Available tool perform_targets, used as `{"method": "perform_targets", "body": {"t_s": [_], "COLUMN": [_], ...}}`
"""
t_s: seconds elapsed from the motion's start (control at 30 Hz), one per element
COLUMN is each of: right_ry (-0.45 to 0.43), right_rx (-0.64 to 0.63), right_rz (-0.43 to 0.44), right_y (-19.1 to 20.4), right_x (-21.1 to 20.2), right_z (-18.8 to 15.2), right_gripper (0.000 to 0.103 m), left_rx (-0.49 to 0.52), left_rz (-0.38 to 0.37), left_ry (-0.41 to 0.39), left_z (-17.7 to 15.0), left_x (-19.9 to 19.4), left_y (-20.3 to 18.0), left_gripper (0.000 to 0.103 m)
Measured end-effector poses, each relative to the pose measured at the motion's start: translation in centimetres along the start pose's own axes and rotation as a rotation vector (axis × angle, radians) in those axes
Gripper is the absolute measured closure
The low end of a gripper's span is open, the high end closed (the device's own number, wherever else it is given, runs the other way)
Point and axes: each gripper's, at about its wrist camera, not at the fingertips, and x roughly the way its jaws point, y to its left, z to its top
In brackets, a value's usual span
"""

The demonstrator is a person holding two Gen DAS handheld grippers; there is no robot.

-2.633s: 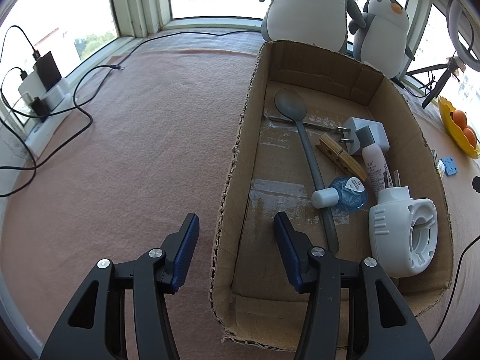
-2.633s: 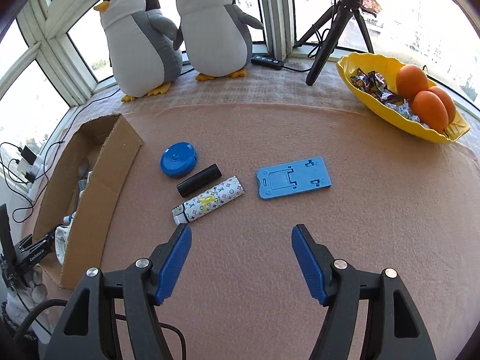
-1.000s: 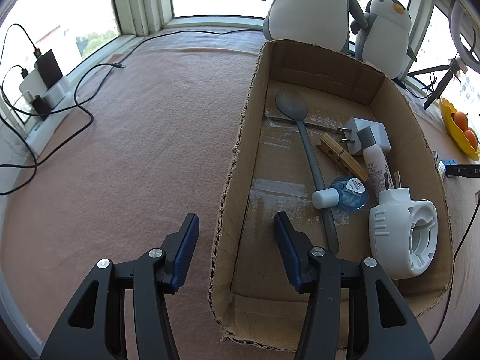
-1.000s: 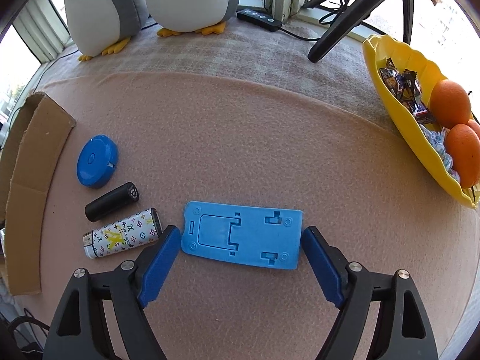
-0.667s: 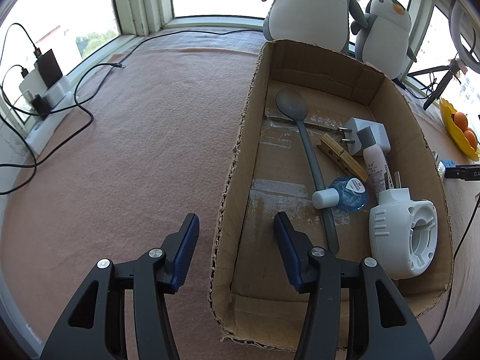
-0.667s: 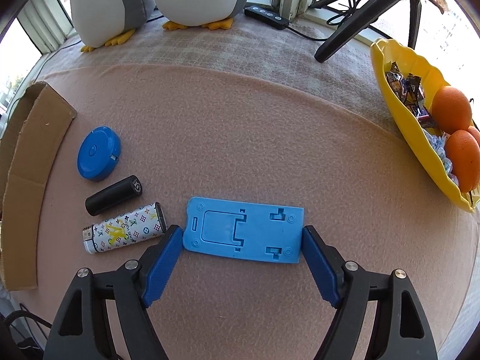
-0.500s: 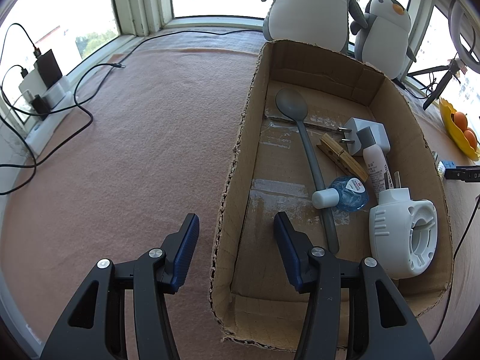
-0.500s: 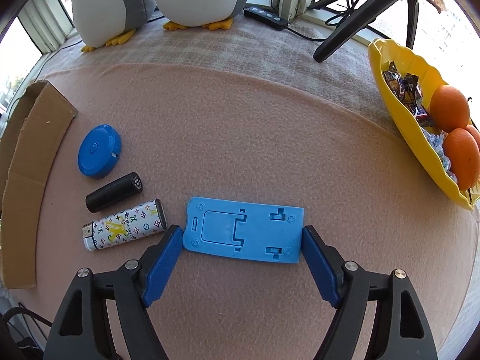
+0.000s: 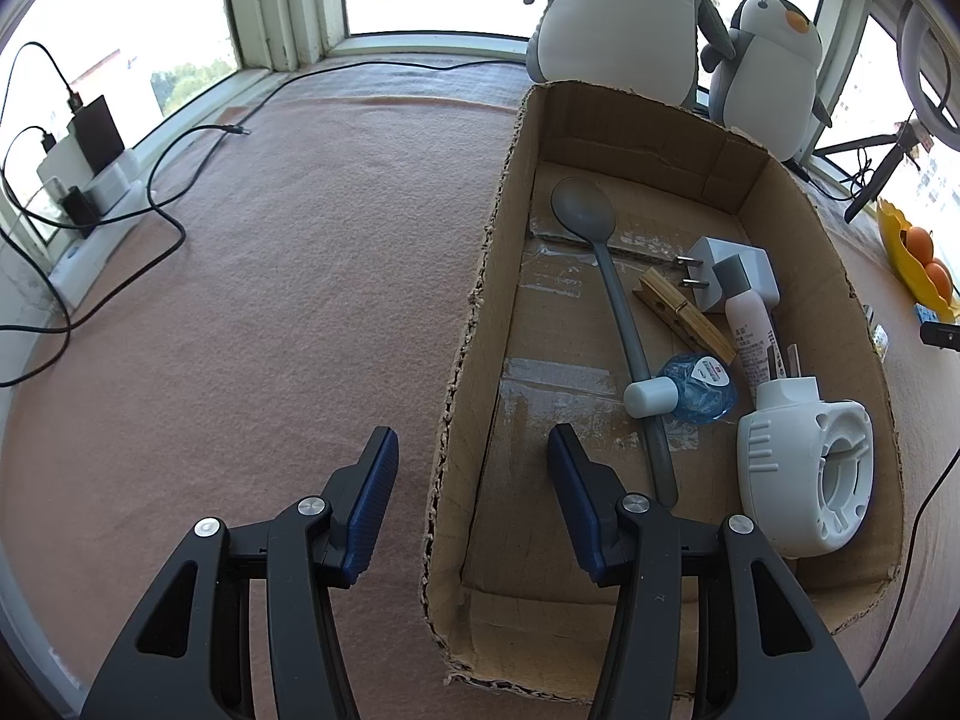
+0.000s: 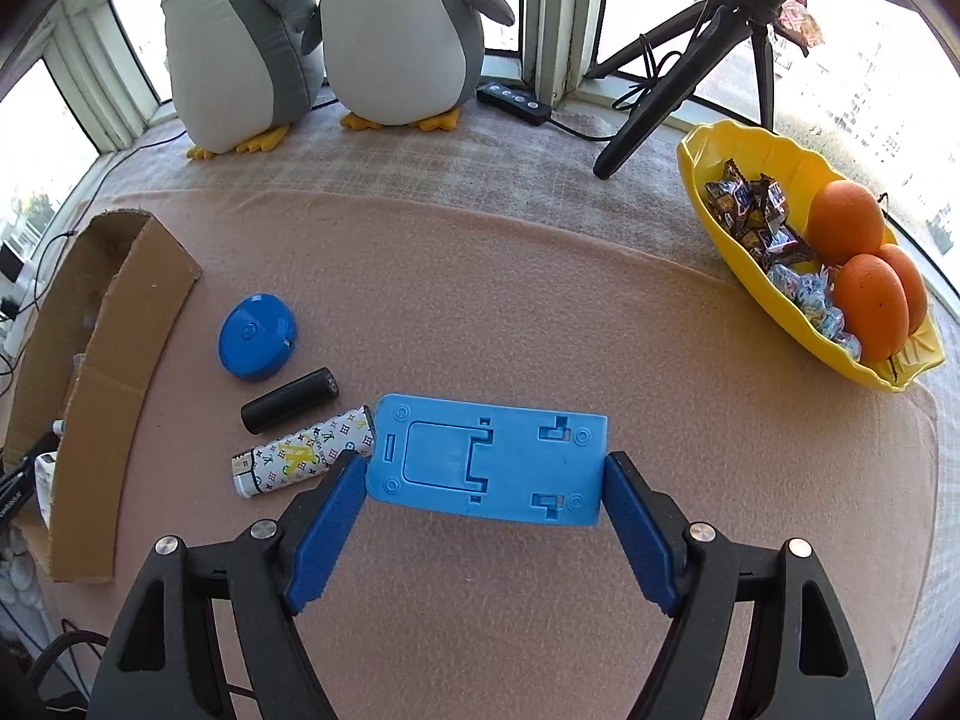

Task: Organize rigid objects
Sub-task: 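Lift the blue phone stand and carry it over the box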

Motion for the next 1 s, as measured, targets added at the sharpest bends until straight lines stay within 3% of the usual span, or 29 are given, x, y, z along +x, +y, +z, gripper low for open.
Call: {"method": "perform_targets", "body": {"t_s": [0.47,1.0], "right_ry": [-0.132,-0.137], "right_rx": [-0.162,-0.265], "right_rz": [0.147,0.249], "right_y": [12.1,22.1], "right_x": [-5.1,-3.9], "right_z": [2.0,3.0], "right_gripper": [0.027,0.027], "left_rx": [-0.005,-0.008], "left_rz": [-0.01,-0.014], "left_ry": [-0.006,-0.008], "left_z": [-0.1,0.0], "left_x": [0.0,0.0], "left_y": [-0.1,-0.2], "left_gripper": [0.052,0.052]}}
